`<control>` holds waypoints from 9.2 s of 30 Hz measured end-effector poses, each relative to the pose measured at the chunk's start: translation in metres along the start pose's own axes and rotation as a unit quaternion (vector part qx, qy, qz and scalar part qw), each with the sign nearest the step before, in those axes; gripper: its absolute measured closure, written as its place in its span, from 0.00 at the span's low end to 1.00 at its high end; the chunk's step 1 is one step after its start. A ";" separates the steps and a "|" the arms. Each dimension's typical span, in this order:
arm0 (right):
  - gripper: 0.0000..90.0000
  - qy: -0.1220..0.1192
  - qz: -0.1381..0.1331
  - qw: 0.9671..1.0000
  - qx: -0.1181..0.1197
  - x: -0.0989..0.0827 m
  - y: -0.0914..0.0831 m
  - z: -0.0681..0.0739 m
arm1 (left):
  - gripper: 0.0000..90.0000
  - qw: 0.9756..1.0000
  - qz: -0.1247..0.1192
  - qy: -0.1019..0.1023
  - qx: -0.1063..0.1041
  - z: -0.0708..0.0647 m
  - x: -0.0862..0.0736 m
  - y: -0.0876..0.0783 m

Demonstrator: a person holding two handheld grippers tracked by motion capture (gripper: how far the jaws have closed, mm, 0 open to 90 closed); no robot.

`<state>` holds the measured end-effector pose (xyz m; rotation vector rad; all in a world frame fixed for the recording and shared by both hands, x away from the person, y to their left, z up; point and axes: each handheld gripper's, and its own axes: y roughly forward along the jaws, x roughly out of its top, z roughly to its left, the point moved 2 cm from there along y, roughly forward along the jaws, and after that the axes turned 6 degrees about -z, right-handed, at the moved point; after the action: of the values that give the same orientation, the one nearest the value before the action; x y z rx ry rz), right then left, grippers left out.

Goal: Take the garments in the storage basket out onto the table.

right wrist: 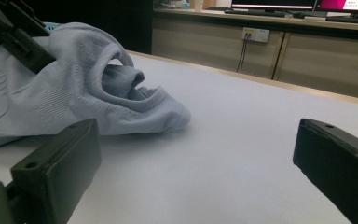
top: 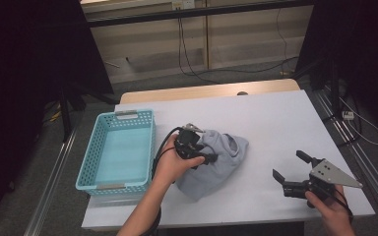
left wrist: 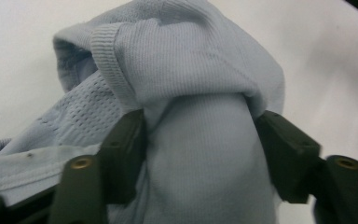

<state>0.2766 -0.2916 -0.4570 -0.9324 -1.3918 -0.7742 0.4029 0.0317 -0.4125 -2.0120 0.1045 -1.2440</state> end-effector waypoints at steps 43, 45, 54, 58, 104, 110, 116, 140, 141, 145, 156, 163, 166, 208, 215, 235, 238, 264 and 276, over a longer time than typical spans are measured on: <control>0.14 0.042 0.125 0.991 -0.022 0.009 0.103 0.006 | 0.15 0.997 -0.062 -0.008 0.039 0.022 0.019 -0.032; 0.15 0.042 0.126 0.991 -0.015 0.012 0.110 0.007 | 0.16 0.997 -0.064 -0.014 0.039 0.023 0.021 -0.033; 0.28 0.074 0.153 0.985 0.000 0.011 0.146 0.011 | 0.16 0.997 -0.062 -0.022 0.037 0.034 0.034 -0.027; 0.37 0.074 0.171 0.982 0.015 0.009 0.164 0.012 | 0.16 0.997 -0.064 -0.024 0.031 0.036 0.041 -0.020; 0.99 0.106 0.193 0.975 0.040 -0.009 0.082 0.017 | 0.88 0.998 -0.032 -0.044 -0.009 0.005 -0.028 -0.008; 0.98 0.101 0.214 0.970 0.054 -0.017 0.082 0.025 | 0.89 0.997 -0.040 -0.068 -0.014 0.011 -0.054 -0.004; 0.89 0.090 0.216 0.971 0.056 -0.016 0.084 0.031 | 0.89 0.997 -0.041 -0.065 -0.009 0.011 -0.058 -0.002; 0.34 0.061 0.185 0.980 0.037 0.022 0.142 0.014 | 0.90 0.998 -0.021 -0.065 0.002 0.010 -0.055 0.003; 0.35 0.062 0.185 0.980 0.037 0.022 0.145 0.013 | 0.90 0.998 -0.020 -0.064 0.004 0.010 -0.055 0.002; 0.35 0.067 0.202 0.977 0.031 0.017 0.150 0.008 | 0.90 0.998 -0.017 -0.063 0.008 0.009 -0.054 0.002; 0.90 0.059 0.257 0.964 0.045 0.000 0.153 0.017 | 0.89 0.998 -0.015 -0.067 0.012 0.008 -0.053 0.002; 0.98 0.072 0.212 0.974 0.031 0.012 0.136 0.011 | 0.88 0.997 -0.015 -0.070 0.013 0.009 -0.049 0.000; 0.98 0.074 0.207 0.975 0.035 0.014 0.131 0.013 | 0.85 0.997 -0.019 -0.068 0.014 0.010 -0.046 -0.002; 0.97 0.062 0.204 0.976 0.047 0.016 0.124 0.031 | 0.32 0.986 -0.061 -0.155 0.016 0.069 0.019 0.047; 0.96 0.060 0.206 0.976 0.048 0.015 0.123 0.033 | 0.77 0.987 -0.039 -0.155 -0.017 0.063 0.014 0.048; 0.96 0.054 0.162 0.985 -0.014 0.067 0.108 -0.005 | 0.96 0.988 -0.122 -0.090 0.003 0.050 0.054 -0.032; 0.97 0.047 0.160 0.986 -0.013 0.070 0.107 -0.004 | 0.96 0.988 -0.125 -0.087 -0.008 0.045 0.047 -0.036; 0.98 0.023 0.132 0.989 -0.061 0.117 0.097 -0.023 | 0.96 0.983 -0.159 -0.088 -0.004 0.044 0.054 -0.063; 0.98 0.021 0.132 0.989 -0.059 0.118 0.102 -0.026 | 0.97 0.983 -0.159 -0.092 0.002 0.048 0.057 -0.059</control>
<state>0.3849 -0.2589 -0.3471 -1.1597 -1.1651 -0.6758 0.4529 0.0755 -0.3444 -2.1891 -0.3203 -1.2377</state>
